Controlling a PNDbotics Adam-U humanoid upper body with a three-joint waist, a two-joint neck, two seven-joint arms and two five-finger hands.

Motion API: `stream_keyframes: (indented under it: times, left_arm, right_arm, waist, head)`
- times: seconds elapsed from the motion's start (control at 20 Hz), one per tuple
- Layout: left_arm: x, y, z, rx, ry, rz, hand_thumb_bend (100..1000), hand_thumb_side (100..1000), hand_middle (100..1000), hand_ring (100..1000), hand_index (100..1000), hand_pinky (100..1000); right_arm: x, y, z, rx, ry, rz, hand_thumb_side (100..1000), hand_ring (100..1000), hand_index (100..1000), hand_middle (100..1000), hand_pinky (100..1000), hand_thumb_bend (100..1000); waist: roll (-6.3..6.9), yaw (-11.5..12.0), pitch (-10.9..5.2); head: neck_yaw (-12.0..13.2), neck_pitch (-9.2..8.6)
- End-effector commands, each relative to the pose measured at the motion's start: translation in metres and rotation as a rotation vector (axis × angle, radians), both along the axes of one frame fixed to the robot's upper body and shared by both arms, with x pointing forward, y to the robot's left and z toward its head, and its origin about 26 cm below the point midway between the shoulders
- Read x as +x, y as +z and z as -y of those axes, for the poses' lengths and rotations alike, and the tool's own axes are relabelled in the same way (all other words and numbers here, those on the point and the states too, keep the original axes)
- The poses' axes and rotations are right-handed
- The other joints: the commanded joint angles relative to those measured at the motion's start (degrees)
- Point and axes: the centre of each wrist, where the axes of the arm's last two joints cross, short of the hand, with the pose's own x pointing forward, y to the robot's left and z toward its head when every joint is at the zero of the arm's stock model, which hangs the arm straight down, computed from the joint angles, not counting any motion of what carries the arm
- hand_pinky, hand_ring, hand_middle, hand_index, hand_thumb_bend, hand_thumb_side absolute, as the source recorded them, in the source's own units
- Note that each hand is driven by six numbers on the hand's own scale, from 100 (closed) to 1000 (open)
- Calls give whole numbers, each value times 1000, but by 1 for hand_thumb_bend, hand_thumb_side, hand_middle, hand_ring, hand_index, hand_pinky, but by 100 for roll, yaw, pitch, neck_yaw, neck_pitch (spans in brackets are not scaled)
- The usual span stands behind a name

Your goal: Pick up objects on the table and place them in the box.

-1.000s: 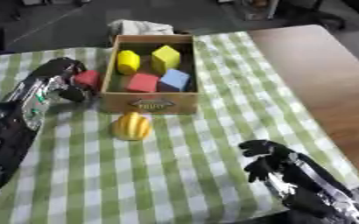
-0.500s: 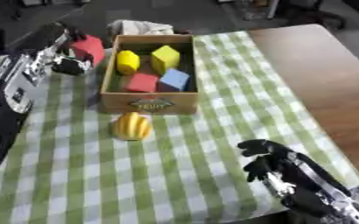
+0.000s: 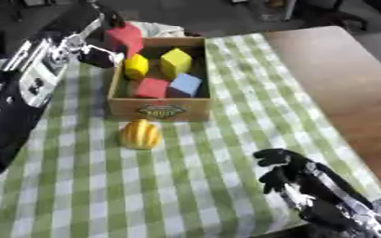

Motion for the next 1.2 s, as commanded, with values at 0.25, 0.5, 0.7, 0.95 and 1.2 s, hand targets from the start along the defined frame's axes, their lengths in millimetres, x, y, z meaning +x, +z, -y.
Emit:
stream_keyframes:
  times: [0.25,0.5,0.7,0.95,1.2]
  left_arm:
    - [5,-10,6,98,-15,-9,319,265,632,624,836,659]
    - [3,-3,-4,104,-2,13,355,455,735,723,896,730]
    - [-2,13,-14,79,-2,33,373,686,811,792,929,795]
    - [-15,37,-22,69,-62,75,374,574,836,815,939,819]
    - [-51,62,-31,55,-209,113,368,359,798,787,933,791]
  right_arm:
    - [2,5,-1,-3,9,18,478,497,752,824,686,100]
    - [2,5,0,-4,6,18,477,495,752,824,686,100]
    - [2,4,0,-5,3,17,477,494,752,824,686,100]
    - [2,4,1,-6,-4,18,477,493,752,824,686,100]
    - [2,4,3,-11,-13,20,478,494,752,824,686,100]
  waist:
    - [4,-7,-66]
    - [2,22,-74]
    - [9,55,-82]
    - [13,70,-86]
    - [56,110,-81]
  head:
    - [7,26]
    - [-18,26]
    - [-39,26]
    - [-70,26]
    - [-160,26]
